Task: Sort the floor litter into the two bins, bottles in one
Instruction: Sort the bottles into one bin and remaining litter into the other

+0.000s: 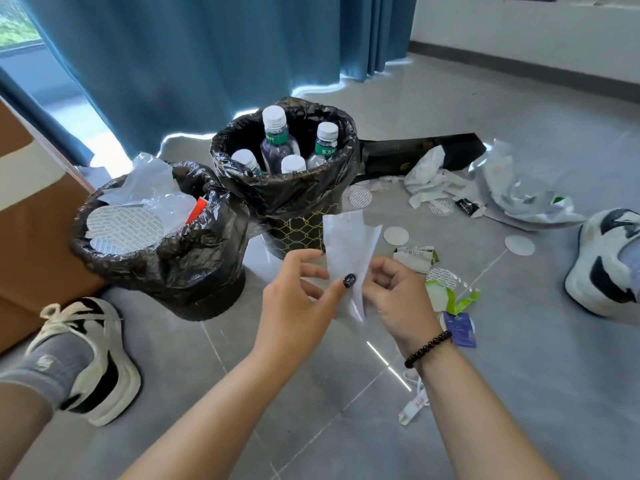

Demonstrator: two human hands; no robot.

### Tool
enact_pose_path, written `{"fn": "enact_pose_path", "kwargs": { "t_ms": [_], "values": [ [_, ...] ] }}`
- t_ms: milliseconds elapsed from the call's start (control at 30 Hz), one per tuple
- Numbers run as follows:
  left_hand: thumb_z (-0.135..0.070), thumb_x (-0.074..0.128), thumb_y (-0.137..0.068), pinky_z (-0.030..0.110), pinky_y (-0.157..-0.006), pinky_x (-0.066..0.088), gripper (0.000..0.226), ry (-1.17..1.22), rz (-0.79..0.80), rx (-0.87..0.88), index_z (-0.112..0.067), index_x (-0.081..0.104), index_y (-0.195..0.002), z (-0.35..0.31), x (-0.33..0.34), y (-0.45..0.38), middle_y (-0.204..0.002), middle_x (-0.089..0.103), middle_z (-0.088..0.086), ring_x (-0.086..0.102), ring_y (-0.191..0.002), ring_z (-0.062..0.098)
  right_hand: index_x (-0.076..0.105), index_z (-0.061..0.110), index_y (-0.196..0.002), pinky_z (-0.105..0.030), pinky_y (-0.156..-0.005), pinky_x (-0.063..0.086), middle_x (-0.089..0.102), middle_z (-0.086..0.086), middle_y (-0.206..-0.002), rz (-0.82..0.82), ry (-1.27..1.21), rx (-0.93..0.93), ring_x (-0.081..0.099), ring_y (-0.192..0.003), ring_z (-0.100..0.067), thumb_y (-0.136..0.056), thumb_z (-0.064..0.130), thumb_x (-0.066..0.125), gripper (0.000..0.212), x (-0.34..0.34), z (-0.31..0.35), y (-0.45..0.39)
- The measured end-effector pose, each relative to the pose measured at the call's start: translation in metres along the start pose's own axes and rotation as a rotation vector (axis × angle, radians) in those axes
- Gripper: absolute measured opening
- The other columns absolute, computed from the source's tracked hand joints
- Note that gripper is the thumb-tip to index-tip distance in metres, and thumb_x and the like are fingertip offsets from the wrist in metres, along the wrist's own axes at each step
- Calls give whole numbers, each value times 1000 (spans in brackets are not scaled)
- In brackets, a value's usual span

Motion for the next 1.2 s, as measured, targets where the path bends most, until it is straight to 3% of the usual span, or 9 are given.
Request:
{"fn": "enact_pose_path", "kwargs": {
  "t_ms": [67,167,300,400,567,667,833,933,1200],
  "values": [
    [-21,80,-75,22,-66,52,42,153,-30,-74,-25,57,-110,10,-7,-4,-83,71,-4,64,-66,6,66,10,-88,-36,-67,52,71,-15,-77,3,-72,63,63,-70,-18,-87,1,61,11,4,-2,2],
    [-10,79,-76,25,-67,54,34,251,-56,-123,-18,63,-104,19,-18,-10,-78,73,2,66,-67,10,64,12,-86,-36,-70,46,65,-20,-88,18,-251,159,58,-79,-26,-93,13,52,14,13,-7,3],
    [-6,80,-74,20,-61,50,20,283,-62,-94,-15,69,-89,18,-30,-16,-72,71,1,64,-65,8,65,11,-86,-36,-66,48,66,-15,-83,27,-194,148,59,-72,-23,-92,19,58,12,20,-7,3],
    [-11,78,-77,22,-66,52,13,188,-136,25,-19,72,-85,2,-53,-26,-76,71,-2,62,-67,7,63,12,-93,-27,-61,47,72,-8,-81,-14,-158,149,62,-63,-16,-90,14,60,5,14,-8,2],
    [-20,70,-86,12,-63,45,11,-26,-458,252,-18,71,-97,-41,-152,-61,-78,64,-18,53,-61,-7,62,16,-88,-26,-61,48,73,-5,-79,-156,-90,177,64,-64,-17,-91,6,55,13,-16,-15,-2],
    [-23,69,-87,24,-71,50,21,-189,-565,264,-21,63,-106,-49,-210,-90,-84,64,-13,54,-66,-1,61,16,-88,-23,-57,48,71,-5,-79,-225,-93,205,62,-61,-15,-92,4,53,15,-30,-20,-4],
    [-15,56,-89,39,-78,48,35,-711,-305,259,-19,43,-122,-19,-227,-135,-99,67,-8,59,-87,24,61,15,-88,-24,-57,46,70,-5,-79,-262,-97,222,62,-61,-16,-91,2,52,16,-38,-26,-4],
    [-13,50,-91,36,-70,46,28,-1125,-103,317,-21,58,-117,0,-208,-146,-112,66,-1,61,-96,30,61,17,-86,-22,-54,47,71,-1,-74,-316,-88,194,62,-54,-9,-89,1,53,19,-41,-29,-4],
    [-12,51,-90,36,-83,50,32,-1263,210,113,-28,69,-111,49,-159,-161,-115,67,2,59,-105,26,63,18,-80,-18,-47,44,69,0,-70,-473,-230,144,58,-48,-7,-85,-1,52,23,-57,-36,-6]
  ]
}}
Point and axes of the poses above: each hand's wrist, its own y-axis away from the middle knuckle, its own x-axis out of the palm, z = x × y, the point moved 10 cm from there along -y, towards the middle knuckle
